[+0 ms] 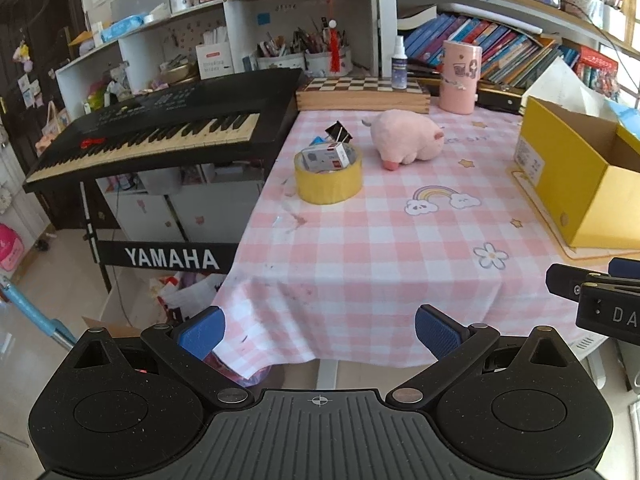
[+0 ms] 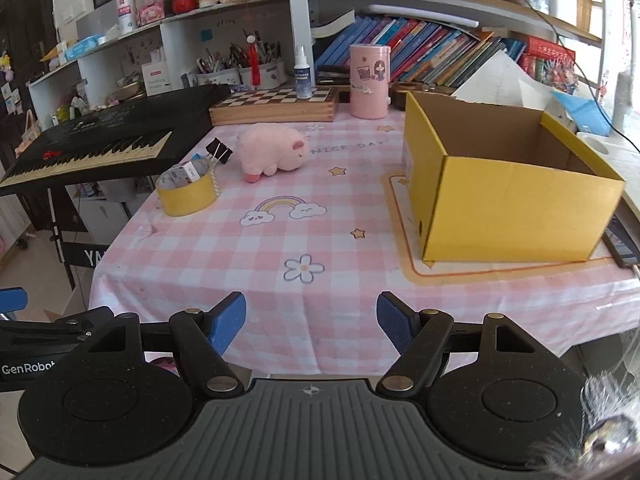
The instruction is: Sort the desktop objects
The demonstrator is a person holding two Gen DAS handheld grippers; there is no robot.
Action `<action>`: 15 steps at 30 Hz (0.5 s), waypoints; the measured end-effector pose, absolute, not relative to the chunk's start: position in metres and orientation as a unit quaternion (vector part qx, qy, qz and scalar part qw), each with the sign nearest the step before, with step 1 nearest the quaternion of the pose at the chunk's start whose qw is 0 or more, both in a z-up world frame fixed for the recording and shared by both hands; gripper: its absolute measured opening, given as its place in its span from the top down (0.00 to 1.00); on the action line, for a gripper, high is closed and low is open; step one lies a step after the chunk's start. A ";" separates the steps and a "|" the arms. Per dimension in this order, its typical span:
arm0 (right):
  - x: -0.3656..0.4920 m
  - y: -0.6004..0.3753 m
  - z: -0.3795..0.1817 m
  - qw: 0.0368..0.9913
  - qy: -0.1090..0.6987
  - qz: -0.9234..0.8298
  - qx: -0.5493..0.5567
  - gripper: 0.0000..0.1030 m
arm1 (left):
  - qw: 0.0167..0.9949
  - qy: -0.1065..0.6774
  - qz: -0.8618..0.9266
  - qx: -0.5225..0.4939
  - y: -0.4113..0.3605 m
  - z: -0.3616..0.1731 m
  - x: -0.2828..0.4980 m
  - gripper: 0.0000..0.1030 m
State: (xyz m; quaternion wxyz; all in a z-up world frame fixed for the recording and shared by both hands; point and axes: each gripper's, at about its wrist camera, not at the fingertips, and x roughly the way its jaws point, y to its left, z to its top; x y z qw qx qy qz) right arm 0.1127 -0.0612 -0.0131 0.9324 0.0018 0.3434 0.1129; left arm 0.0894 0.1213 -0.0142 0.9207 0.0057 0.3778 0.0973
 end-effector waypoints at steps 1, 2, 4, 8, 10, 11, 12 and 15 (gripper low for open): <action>0.119 -0.061 -0.014 0.932 0.345 0.114 0.000 0.31 | 0.920 0.380 0.097 0.005 0.121 -0.016 0.095 0.01; 0.125 -0.060 -0.015 0.931 0.346 0.116 -0.001 0.31 | 0.919 0.383 0.096 0.005 0.121 -0.018 0.101 0.01; 0.139 -0.060 -0.016 0.929 0.350 0.118 0.000 0.31 | 0.916 0.389 0.095 0.008 0.120 -0.020 0.113 0.01; 0.168 -0.057 -0.019 0.926 0.358 0.123 0.000 0.31 | 0.914 0.393 0.097 0.009 0.121 -0.023 0.138 0.01; 0.182 -0.056 -0.019 0.925 0.359 0.127 0.000 0.31 | 0.913 0.395 0.099 0.009 0.121 -0.024 0.149 0.01; 0.188 -0.056 -0.018 0.924 0.359 0.128 -0.001 0.31 | 0.913 0.396 0.101 0.009 0.121 -0.024 0.154 0.01; 0.194 -0.056 -0.018 0.924 0.360 0.130 -0.001 0.31 | 0.912 0.396 0.104 0.008 0.122 -0.023 0.159 0.01; 0.213 -0.055 -0.019 0.922 0.364 0.136 -0.003 0.31 | 0.911 0.397 0.112 0.003 0.124 -0.024 0.174 0.01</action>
